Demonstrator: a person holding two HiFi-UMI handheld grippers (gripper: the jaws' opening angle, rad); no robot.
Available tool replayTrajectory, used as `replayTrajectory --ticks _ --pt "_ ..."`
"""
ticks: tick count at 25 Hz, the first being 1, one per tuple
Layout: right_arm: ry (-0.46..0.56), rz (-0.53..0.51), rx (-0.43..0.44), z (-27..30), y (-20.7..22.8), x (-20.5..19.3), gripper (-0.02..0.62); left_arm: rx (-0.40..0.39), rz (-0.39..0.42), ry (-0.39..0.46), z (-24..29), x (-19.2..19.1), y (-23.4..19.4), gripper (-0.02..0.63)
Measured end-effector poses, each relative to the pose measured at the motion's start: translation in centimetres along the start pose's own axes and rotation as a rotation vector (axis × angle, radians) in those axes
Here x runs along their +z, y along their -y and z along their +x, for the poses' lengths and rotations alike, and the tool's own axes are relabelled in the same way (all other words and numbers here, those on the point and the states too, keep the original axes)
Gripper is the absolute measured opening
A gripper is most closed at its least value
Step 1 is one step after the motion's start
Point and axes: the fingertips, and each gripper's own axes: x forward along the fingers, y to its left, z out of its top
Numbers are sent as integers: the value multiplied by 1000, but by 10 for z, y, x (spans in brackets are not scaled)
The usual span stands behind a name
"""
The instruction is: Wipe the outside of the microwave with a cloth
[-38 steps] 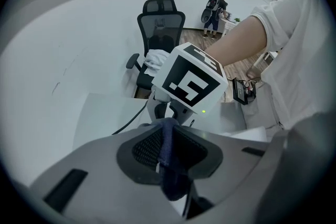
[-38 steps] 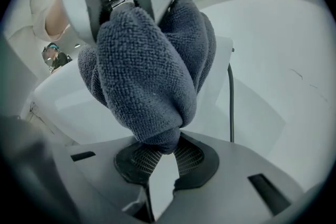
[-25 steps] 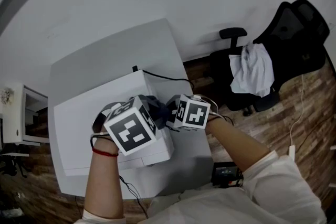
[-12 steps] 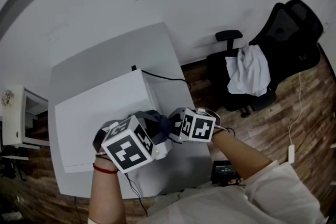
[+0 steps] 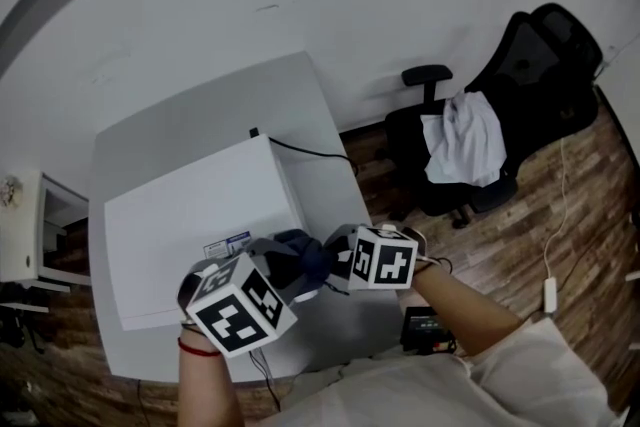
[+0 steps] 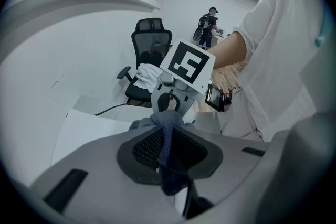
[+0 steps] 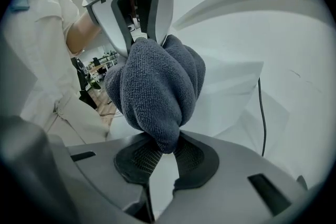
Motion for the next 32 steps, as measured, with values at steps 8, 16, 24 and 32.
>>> replayTrajectory --ticks 8,16,24,32 --pt "71 -120 -14 -63 -7 56 67 93 -18 114 -59 -27 -1 61" --pt "27 -255 -15 -34 19 122 69 248 -78 143 -92 -81 -50 61" --pt "-113 -327 -19 -10 34 137 69 303 -71 32 -63 -122 -76 63" --pt "-77 -286 -51 -12 34 136 69 362 -94 55 -61 -121 -76 64"
